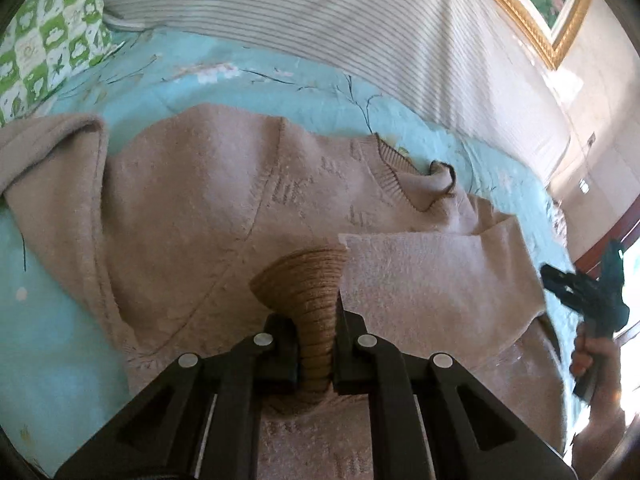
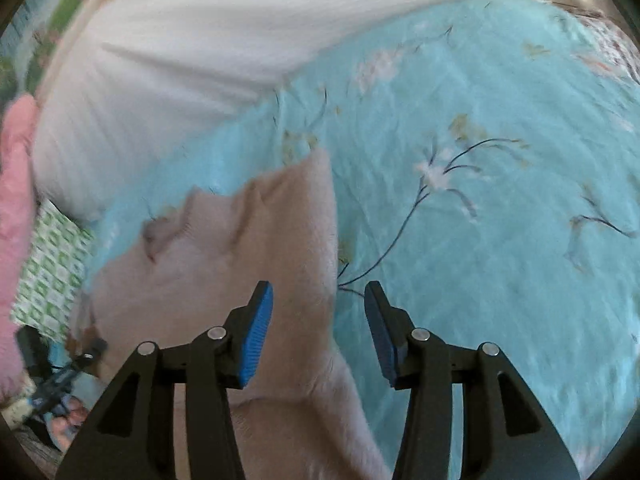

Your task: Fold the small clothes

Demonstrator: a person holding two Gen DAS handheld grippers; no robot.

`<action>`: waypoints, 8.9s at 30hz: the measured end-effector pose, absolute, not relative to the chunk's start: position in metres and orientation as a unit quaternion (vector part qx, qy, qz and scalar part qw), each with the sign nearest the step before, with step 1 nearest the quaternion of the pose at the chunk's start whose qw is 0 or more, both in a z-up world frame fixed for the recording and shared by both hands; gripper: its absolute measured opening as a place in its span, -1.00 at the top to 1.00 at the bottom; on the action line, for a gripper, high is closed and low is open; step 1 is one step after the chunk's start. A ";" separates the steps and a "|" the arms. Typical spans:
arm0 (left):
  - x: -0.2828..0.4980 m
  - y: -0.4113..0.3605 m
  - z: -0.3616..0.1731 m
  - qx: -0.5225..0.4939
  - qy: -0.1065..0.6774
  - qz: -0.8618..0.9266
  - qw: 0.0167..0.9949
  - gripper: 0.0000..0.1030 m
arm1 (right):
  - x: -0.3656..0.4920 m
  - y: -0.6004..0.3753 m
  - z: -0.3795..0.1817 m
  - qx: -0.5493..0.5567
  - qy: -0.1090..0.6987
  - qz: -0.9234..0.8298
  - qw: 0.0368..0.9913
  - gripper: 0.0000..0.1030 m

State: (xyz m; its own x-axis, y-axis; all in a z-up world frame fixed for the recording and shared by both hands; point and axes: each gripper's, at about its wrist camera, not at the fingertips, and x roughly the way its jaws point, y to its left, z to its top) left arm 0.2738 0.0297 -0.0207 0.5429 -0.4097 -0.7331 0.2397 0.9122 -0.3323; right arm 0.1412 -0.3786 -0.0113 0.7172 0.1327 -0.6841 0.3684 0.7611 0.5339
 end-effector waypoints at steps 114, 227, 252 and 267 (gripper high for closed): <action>0.247 0.143 0.177 -0.170 0.245 -0.150 0.942 0.91 | 0.087 -0.213 0.003 0.253 0.376 0.100 0.886 -0.20; 0.348 0.134 -0.012 -0.170 0.448 -0.100 0.872 0.89 | 0.129 -0.334 -0.029 0.283 0.330 -0.061 0.898 0.90; 0.351 0.107 -0.006 -0.154 0.444 -0.089 0.878 0.83 | 0.124 -0.339 -0.025 0.293 0.353 -0.065 0.886 0.53; 0.124 0.123 0.001 -0.141 0.472 -0.141 0.859 -0.05 | -0.011 -0.303 0.003 0.288 0.335 -0.038 0.896 0.27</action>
